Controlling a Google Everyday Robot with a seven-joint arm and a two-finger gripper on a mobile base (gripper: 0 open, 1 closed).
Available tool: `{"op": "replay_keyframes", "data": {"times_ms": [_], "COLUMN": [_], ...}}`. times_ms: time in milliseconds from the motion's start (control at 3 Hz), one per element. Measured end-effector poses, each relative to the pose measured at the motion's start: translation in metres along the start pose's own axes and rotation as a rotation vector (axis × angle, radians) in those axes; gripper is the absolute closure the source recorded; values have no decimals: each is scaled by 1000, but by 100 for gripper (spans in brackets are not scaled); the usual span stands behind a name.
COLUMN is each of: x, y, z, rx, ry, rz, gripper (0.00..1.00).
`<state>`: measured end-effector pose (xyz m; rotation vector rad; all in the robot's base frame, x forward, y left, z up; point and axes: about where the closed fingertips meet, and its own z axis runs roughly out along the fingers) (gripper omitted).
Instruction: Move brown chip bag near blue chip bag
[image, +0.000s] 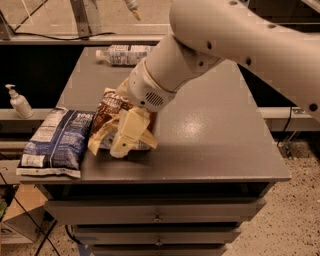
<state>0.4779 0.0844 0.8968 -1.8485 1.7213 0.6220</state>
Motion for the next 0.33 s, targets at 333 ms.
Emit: {"op": "replay_keyframes", "data": {"times_ms": [333], "x": [0], "y": [0], "z": [0], "rx": [0], "ry": [0], "rz": [0], "gripper": [0]}}
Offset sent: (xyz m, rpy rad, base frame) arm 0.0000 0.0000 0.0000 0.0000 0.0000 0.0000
